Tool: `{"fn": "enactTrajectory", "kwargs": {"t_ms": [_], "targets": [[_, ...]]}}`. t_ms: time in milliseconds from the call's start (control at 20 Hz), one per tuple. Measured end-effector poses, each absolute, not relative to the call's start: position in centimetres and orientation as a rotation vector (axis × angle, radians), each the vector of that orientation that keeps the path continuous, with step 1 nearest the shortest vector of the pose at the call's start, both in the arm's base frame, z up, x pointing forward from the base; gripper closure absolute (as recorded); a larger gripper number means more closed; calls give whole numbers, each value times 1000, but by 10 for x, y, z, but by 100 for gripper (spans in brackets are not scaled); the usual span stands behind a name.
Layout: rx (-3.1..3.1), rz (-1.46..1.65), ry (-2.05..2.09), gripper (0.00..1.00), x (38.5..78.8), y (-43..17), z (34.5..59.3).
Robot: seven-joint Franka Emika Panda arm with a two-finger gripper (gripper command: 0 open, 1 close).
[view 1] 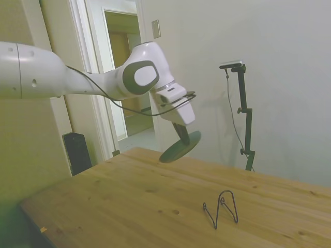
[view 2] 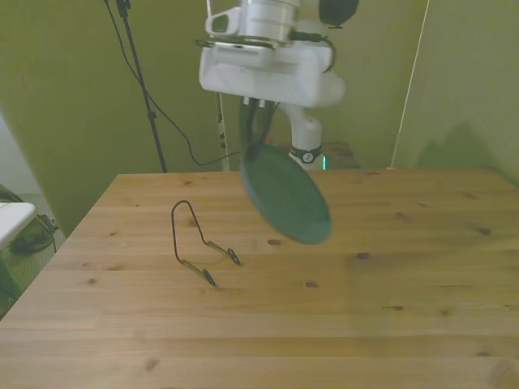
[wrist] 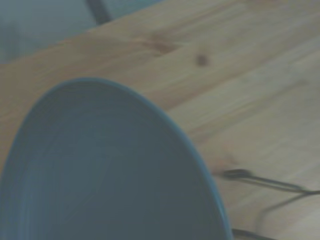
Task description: Unload the plate
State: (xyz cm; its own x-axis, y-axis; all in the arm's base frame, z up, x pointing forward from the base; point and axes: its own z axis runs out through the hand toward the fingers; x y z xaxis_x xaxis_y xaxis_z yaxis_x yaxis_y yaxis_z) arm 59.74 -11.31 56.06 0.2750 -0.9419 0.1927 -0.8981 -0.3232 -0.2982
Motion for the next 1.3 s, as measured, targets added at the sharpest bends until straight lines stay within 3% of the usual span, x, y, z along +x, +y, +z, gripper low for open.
{"fn": "enactTrajectory", "kwargs": {"t_ms": [200,400,750,1000,1050,1300], "targets": [[-2291,-359,1613,100,607,-68,497],[-2243,-206,1563,100,618,-67,449],[-2282,-93,1524,100,611,-94,392],[-2306,-55,1534,100,603,-102,366],[-2311,-52,1531,0,602,-103,364],[-2318,-50,1529,0,600,-107,360]]}}
